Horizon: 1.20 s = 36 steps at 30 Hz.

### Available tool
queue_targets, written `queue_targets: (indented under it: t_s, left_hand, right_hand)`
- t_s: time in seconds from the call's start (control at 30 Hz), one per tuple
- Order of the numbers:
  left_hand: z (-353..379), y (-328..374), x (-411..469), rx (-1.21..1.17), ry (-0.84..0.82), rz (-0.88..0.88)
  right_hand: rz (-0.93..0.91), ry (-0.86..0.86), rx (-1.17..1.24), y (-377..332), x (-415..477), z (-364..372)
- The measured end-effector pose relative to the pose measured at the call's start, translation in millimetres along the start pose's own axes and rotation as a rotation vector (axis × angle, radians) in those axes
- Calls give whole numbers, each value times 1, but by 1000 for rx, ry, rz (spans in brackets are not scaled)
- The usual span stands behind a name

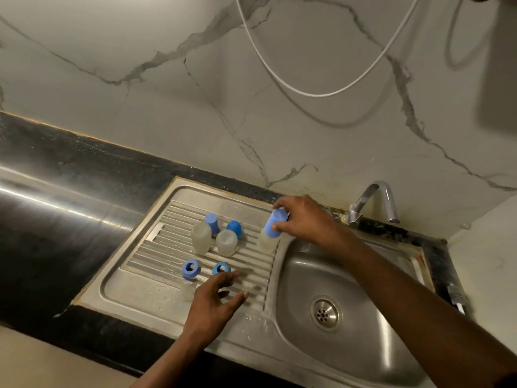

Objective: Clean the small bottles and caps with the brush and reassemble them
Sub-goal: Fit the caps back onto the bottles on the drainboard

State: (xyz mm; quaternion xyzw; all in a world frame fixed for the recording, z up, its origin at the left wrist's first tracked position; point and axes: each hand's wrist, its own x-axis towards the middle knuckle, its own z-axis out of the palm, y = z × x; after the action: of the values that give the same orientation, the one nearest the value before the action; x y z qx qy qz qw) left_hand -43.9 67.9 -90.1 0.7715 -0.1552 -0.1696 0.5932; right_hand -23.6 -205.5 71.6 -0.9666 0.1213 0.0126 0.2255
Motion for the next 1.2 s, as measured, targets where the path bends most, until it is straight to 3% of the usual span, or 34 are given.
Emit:
queue_targets:
  t_s: [0.4,0.9,1.2]
  left_hand:
    - [2,13,22,-33,46,-80]
    - [-2,22,23,-20,43,-86]
    - [-14,22,17,-27,89,-82]
  right_hand:
    - [79,-12,-113,57,105,11]
    - [105,-39,-132,64,108,13]
    - [-139,103,-319,7,78,-1]
